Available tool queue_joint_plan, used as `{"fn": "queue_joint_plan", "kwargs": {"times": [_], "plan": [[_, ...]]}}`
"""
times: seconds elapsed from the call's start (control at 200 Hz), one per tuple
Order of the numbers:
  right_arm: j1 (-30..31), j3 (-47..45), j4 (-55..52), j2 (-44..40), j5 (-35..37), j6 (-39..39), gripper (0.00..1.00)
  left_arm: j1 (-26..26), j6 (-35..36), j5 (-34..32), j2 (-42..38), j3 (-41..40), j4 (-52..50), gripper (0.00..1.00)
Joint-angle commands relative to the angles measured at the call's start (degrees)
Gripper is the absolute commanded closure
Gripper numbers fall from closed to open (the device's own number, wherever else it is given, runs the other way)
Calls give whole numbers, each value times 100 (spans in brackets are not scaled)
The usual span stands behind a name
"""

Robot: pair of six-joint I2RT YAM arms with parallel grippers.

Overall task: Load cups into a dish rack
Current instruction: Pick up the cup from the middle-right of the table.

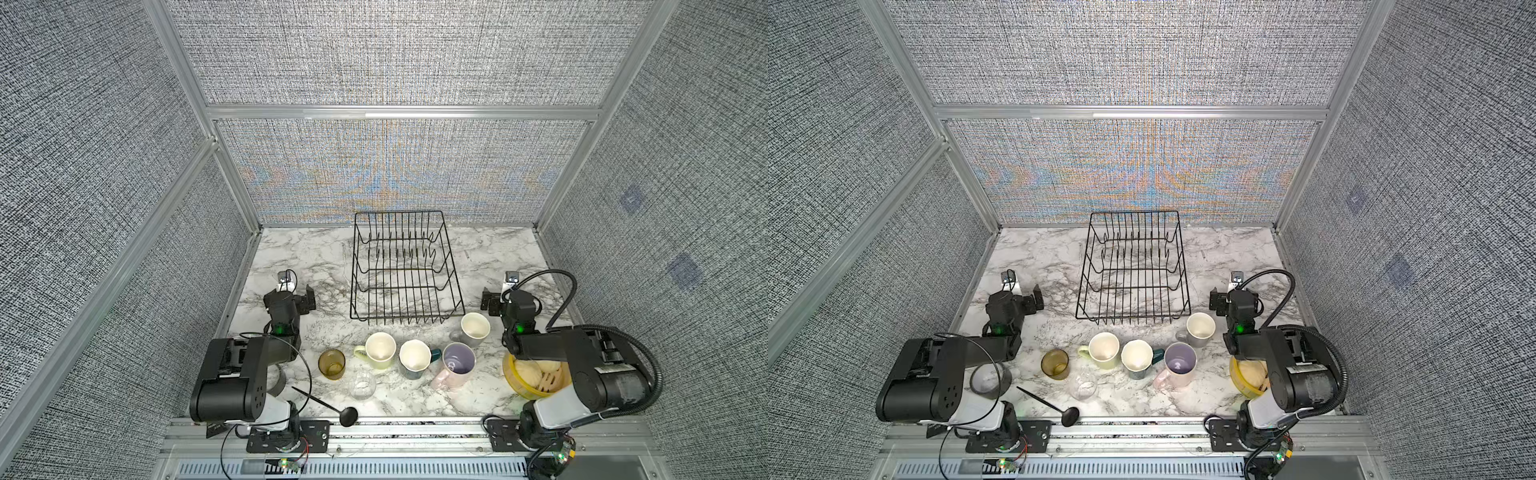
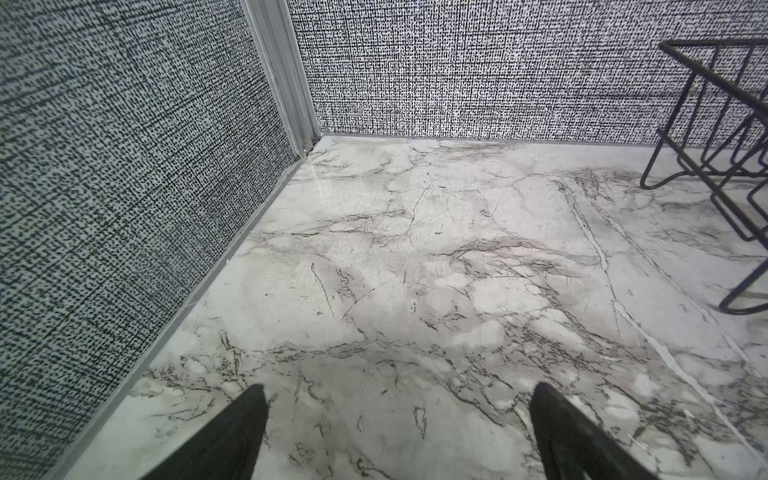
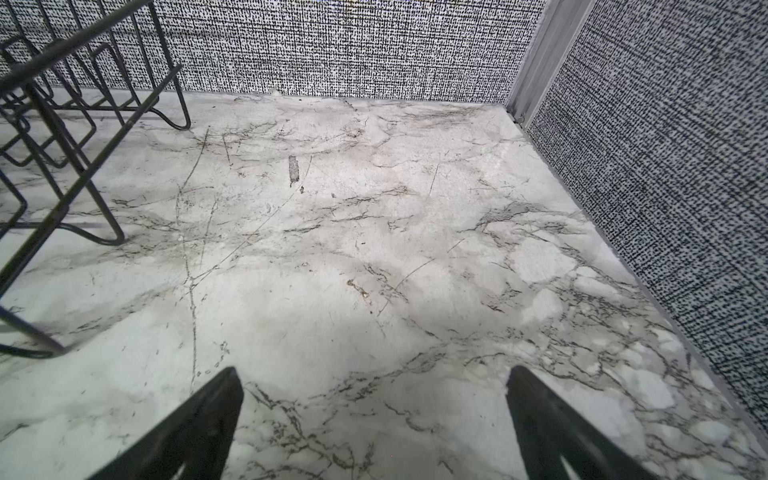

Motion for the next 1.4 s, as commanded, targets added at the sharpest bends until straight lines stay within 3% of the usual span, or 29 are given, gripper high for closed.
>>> {"fn": "queue_joint_plan", "kwargs": {"times": [0.0,0.89,1.041,1.161,1.251,1.331,1.396], "plan": [[6,-5,91,-7,33,-19,1,3,-31,43,-11,19,-20,1],[-63,17,21,-21,-328,-55,1,3,-31,42,-20,16,-24,1],[-81,-220,96,-335,188,187,1,3,-13,41,-37,-4,14,1],[-13,-623,738,-619,33,-23,1,3,101,155,-576,-109,-102,1],[32,-296,-499,-1435,508,135,1,-15,-173,129,-1527,427,-2058,1],[7,583,-2965,-2168,1261,1193,1,-23,-873,55,-2082,990,-3419,1],[-22,1310,-4612,-2502,1420,1859,1,-29,-1556,266,-2488,1250,-4179,1]]}}
